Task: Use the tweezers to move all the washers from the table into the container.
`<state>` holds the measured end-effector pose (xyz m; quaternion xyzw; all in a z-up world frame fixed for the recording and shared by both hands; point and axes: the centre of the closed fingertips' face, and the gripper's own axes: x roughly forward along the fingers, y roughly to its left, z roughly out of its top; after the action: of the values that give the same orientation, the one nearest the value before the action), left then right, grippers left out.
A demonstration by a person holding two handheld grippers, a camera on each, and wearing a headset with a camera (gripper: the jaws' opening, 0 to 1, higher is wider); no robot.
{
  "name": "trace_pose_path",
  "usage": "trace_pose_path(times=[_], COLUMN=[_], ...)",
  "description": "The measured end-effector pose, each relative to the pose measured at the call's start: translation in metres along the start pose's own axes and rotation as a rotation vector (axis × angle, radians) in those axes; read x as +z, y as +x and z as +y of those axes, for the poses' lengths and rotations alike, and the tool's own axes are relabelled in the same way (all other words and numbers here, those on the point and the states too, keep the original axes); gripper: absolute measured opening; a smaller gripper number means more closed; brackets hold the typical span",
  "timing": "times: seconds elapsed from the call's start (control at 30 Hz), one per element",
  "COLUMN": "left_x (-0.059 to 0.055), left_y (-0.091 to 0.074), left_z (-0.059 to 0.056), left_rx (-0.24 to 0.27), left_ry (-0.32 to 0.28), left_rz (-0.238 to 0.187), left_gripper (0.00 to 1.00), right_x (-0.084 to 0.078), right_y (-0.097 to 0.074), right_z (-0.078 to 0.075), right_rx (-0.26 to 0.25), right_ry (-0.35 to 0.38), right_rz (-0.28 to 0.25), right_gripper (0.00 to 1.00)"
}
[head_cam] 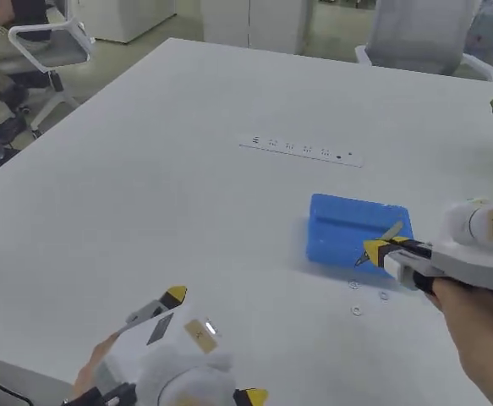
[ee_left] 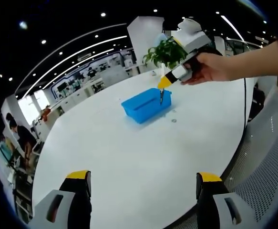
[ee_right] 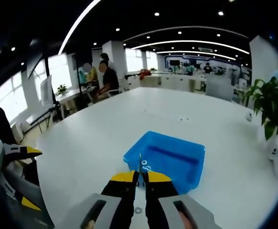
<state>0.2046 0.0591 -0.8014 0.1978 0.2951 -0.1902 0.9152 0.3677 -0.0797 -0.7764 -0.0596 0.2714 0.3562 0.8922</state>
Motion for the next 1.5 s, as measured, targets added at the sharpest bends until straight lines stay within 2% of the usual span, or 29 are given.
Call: trace_pose_path(times=[0.13, 0.23, 0.47, 0.87, 1.03, 1.2, 1.33, 1.5], left_x=[0.002, 0.002, 0.003, 0.003, 0.002, 0.002, 0.002, 0.001], left_y=[0.0, 0.0, -0.001, 0.0, -0.001, 0.0, 0.0, 0.0], left_z=[-0.001, -0.002, -0.003, -0.004, -0.004, -0.004, -0.004, -0.005], left_rx=[-0.003, -0.007, -0.007, -0.013, -0.012, -0.013, -0.014, -0.014], left_ry=[0.002, 0.011, 0.013, 0.018, 0.014, 0.019, 0.02, 0.027], left_rz=[-0.012, -0.01, -0.016, -0.016, -0.014, -0.011, -0.01, -0.008], left_gripper=[0.94, 0.94, 0.93, 0.94, 0.93, 0.93, 0.93, 0.93], right_x=[-0.014, -0.021, -0.033, -0.053, -0.057, -0.055, -0.056, -0.056], right_y=[-0.003, -0.006, -0.004, 0.002, 0.002, 0.001, 0.001, 0.003], right_z=[0.0, -0.002, -0.008, -0.005, -0.005, -0.004, 0.002, 0.0], right_rx=[-0.006, -0.004, -0.024, -0.031, -0.032, -0.029, -0.029, -0.03], right_ry=[0.009, 0.065, 0.09, 0.101, 0.099, 0.111, 0.079, 0.067], right_rz=[0.023, 0.02, 0.039, 0.084, 0.097, 0.089, 0.084, 0.086], right_gripper=[0.03, 0.03, 0.03, 0.03, 0.03, 0.03, 0.03, 0.03])
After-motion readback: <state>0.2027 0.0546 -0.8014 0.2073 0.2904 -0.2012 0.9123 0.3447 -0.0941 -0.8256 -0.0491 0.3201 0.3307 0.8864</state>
